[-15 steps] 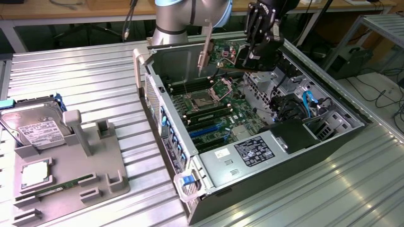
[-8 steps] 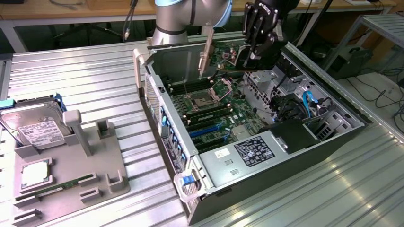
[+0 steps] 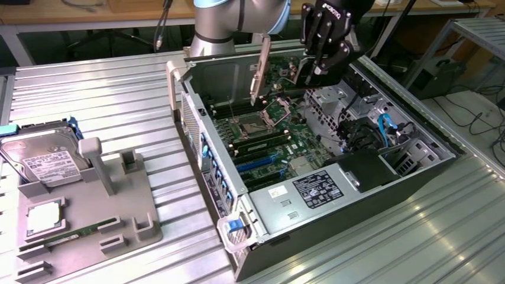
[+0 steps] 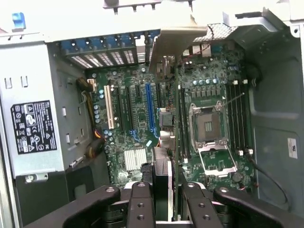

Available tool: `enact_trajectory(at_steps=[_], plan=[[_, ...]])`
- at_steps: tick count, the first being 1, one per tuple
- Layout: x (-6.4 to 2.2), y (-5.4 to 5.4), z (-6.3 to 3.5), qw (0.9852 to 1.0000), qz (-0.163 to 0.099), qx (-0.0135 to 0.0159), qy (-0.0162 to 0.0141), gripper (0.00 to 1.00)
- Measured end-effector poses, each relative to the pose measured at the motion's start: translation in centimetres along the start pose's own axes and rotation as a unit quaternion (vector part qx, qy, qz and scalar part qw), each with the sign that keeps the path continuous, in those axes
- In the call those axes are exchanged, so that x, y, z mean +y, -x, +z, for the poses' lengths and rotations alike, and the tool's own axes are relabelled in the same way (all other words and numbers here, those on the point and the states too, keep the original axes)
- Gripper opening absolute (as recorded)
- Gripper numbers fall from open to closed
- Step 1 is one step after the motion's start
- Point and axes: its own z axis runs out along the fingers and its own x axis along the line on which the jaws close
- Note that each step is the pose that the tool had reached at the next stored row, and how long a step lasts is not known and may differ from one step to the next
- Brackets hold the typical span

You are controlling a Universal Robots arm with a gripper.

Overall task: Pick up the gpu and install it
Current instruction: 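Insert the gpu into the slot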

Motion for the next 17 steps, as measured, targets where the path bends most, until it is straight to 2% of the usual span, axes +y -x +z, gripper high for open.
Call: enact_trajectory(at_steps=[6,17], plan=[[0.0,0.0,0.0,0.9989,-0.046,0.0015,0.0009,0.28],[-0.01,0.0,0.42,0.999,-0.045,0.0016,0.0009,0.28]])
